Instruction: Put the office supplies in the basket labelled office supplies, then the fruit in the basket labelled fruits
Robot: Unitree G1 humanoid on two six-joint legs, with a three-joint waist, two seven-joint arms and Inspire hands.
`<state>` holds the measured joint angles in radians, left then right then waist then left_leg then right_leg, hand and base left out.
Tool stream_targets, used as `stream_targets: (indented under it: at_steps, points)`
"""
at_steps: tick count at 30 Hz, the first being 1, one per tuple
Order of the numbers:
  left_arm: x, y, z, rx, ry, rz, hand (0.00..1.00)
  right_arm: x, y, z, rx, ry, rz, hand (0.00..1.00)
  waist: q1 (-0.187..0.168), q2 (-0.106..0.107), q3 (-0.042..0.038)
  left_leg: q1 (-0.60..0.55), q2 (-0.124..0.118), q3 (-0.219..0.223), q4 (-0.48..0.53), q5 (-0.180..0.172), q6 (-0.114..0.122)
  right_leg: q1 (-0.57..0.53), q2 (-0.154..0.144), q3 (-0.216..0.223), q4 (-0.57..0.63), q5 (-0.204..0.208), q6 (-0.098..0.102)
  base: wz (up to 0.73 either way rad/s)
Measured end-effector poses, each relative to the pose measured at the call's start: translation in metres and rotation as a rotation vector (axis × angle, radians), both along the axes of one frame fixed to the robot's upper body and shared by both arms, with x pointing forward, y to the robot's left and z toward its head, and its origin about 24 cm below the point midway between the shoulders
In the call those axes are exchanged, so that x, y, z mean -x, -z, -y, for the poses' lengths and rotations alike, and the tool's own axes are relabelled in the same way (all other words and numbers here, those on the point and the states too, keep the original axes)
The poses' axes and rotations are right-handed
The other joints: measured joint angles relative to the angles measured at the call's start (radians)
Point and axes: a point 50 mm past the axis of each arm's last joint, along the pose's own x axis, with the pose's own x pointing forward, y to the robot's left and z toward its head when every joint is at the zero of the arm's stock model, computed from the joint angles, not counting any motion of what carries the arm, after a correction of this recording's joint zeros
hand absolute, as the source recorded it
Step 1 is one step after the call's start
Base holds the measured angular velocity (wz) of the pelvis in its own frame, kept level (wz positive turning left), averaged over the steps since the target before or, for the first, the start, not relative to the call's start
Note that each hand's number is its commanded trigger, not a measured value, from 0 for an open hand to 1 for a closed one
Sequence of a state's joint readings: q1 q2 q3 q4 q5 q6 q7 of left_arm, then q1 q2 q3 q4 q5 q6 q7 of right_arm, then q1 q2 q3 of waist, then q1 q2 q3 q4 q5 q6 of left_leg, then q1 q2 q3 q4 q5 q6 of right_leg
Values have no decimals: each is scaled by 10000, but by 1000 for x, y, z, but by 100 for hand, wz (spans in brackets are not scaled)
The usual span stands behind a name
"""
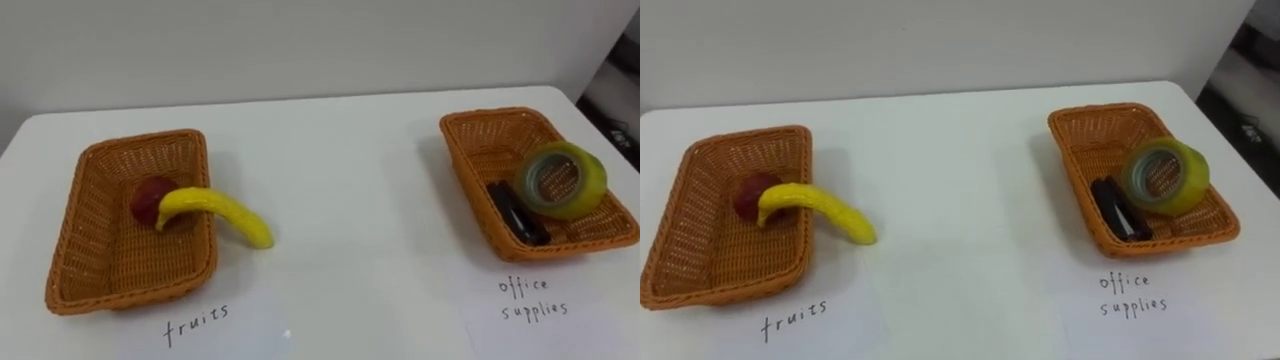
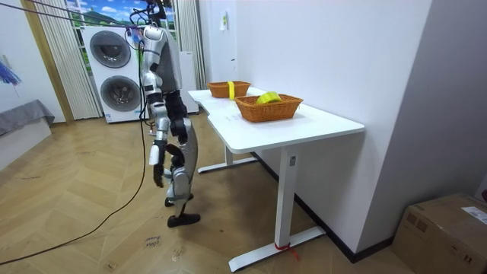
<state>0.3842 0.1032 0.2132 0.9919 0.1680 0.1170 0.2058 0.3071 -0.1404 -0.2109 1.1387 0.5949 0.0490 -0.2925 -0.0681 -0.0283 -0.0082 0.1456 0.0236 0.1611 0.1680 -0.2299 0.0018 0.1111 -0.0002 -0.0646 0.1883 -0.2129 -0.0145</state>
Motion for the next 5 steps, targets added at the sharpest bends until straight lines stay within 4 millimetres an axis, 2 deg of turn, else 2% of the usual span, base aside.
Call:
stream_targets:
  at_steps: [4, 5]
  points:
    - [-4, 2, 2, 116, 337, -217, 0, -28, 6, -13, -1124, -3671, 115, 0, 313, 49, 10, -6, 13, -70, 32, -16, -16, 27, 12, -45, -23, 21, -16, 1]
    - [-5, 3, 3, 156, 468, -235, 0, -33, 6, -14, -1194, -4109, 142, 0, 354, 71, 18, -15, 13, -85, 49, -32, -17, 31, 12, -57, -26, 21, -16, 4]
